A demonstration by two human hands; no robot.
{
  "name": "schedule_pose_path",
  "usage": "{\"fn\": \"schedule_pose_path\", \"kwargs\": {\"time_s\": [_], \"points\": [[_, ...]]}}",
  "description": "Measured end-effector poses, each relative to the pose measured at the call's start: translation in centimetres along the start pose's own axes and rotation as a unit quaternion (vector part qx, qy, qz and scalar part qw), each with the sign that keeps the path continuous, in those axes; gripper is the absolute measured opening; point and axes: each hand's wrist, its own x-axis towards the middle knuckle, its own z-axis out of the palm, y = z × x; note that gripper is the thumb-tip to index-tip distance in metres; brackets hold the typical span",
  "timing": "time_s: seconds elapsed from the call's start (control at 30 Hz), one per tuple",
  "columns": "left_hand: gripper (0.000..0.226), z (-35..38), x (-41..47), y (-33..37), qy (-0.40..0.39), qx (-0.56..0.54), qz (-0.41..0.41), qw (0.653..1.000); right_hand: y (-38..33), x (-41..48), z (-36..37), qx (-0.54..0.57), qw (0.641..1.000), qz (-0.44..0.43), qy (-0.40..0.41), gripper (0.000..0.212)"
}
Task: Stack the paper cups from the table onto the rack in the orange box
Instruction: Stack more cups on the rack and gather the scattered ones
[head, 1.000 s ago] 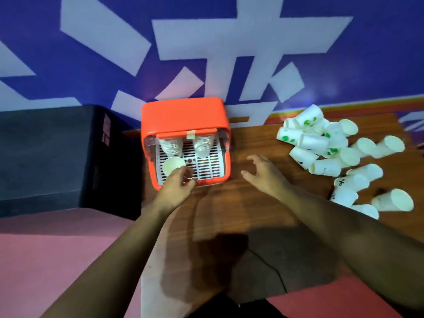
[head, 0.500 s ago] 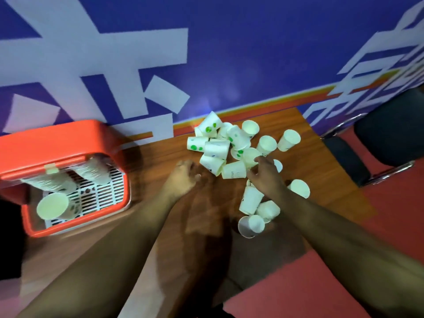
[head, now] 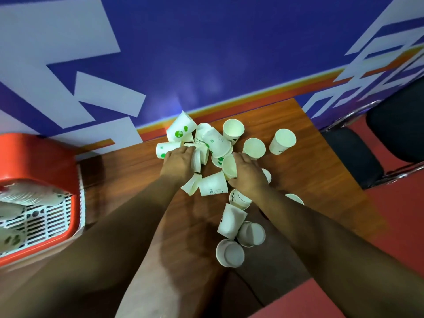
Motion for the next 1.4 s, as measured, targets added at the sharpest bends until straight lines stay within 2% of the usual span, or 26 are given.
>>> {"fn": "schedule_pose_path", "kwargs": {"time_s": [0.13,0.23,0.37,0.53,0.7,0.8,0.93,1.0,1.13,1.27,1.4], "points": [[0.066,0.4,-0.1,-0.9,0.022,0.000,0.010,1.000,0.6,0.5,0.6,-0.024,0.999,-0.025,0.026,0.072],[0.069,-0.1,-1.1,-1.6,0.053,-0.037,0.009,0.998,0.4,0.3,0.5,-0.035,0.999,-0.022,0.035,0.075],[0.071,-1.5,-3.2,-2.3,0.099,-0.167,-0.033,0.980,-0.7,-0.4,-0.6,-0.005,1.000,0.001,0.030,0.084],[0.069,-4.2,-7.3,-4.4,0.119,-0.301,-0.056,0.945,-4.1,-2.1,-3.8,0.041,0.997,-0.007,0.067,0.082],[0.053,-7.4,-13.8,-7.5,0.166,-0.384,-0.077,0.905,-10.6,-4.0,-6.2,0.080,0.995,-0.033,0.043,0.077],[0.055,-8.6,-18.4,-10.5,0.203,-0.421,-0.104,0.878,-15.8,-5.4,-6.1,0.117,0.990,-0.076,0.034,0.078],[0.056,-9.6,-24.6,-15.9,0.237,-0.427,-0.156,0.859,-23.5,-7.2,-4.6,0.129,0.983,-0.127,-0.009,0.081],[0.061,-10.0,-27.8,-19.0,0.253,-0.437,-0.178,0.844,-27.6,-8.1,-3.4,0.132,0.979,-0.153,-0.023,0.077],[0.056,-10.6,-33.5,-24.4,0.295,-0.446,-0.211,0.818,-34.7,-9.8,-0.6,0.144,0.971,-0.184,-0.044,0.066],[0.054,-10.9,-36.5,-29.3,0.332,-0.428,-0.241,0.805,-40.2,-10.9,2.3,0.159,0.964,-0.201,-0.066,0.065],[0.055,-10.8,-36.5,-32.8,0.328,-0.418,-0.242,0.812,-43.6,-11.1,4.2,0.171,0.961,-0.208,-0.057,0.068]]}}
